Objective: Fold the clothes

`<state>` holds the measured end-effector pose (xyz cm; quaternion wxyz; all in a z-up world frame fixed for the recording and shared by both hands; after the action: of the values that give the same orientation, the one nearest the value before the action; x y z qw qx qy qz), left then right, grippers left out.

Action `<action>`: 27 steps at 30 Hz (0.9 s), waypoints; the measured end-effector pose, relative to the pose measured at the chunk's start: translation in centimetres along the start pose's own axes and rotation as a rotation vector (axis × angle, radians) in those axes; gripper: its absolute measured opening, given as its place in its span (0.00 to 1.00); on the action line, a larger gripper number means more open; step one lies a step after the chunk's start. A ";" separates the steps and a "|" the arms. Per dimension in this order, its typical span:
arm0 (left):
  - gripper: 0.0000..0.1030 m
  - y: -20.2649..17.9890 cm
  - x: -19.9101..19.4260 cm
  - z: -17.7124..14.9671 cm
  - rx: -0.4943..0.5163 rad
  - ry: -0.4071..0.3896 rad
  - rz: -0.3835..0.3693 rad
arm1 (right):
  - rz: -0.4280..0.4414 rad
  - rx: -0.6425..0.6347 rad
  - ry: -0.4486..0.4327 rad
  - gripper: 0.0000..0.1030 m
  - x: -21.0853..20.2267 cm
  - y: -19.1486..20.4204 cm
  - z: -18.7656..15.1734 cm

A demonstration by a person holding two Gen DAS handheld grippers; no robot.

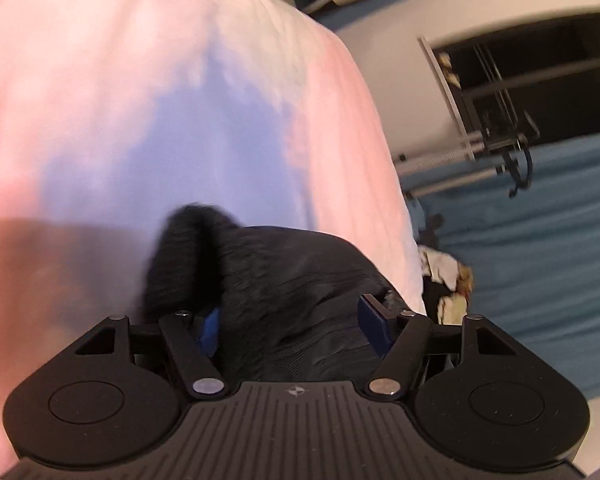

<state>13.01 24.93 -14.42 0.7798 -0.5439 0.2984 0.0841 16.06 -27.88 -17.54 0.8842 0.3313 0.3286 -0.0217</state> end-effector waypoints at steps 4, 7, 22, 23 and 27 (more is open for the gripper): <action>0.35 -0.1 3.5 2.6 -0.020 0.023 0.044 | -0.017 0.001 -0.010 0.86 0.1 -0.3 0.0; 0.09 0.4 4.0 4.3 -0.030 -0.023 0.071 | -0.039 0.001 -0.012 0.86 0.5 -0.7 -0.1; 0.08 -25.0 -1.4 14.6 0.511 -0.309 -0.014 | -0.126 -0.132 -0.199 0.86 1.9 0.3 1.8; 0.08 -25.9 -0.6 15.1 0.524 -0.326 -0.002 | -0.126 -0.139 -0.204 0.86 2.2 0.3 2.0; 0.08 -26.5 3.9 16.2 0.536 -0.335 0.054 | -0.133 -0.174 -0.205 0.86 3.9 0.2 2.3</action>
<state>34.31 28.29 8.27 0.9311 -0.2894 0.1919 0.1116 20.43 -28.38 -18.46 0.9351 0.2267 0.2585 -0.0855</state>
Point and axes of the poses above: each gripper's, at about its wrist camera, not at the fingertips, and x roughly the way its jaws point, y to its left, z to its top, the point moved 1 cm from there along x, roughly the way its jaws point, and after that the axes turned 2 degrees about y, right-handed, at the moved point
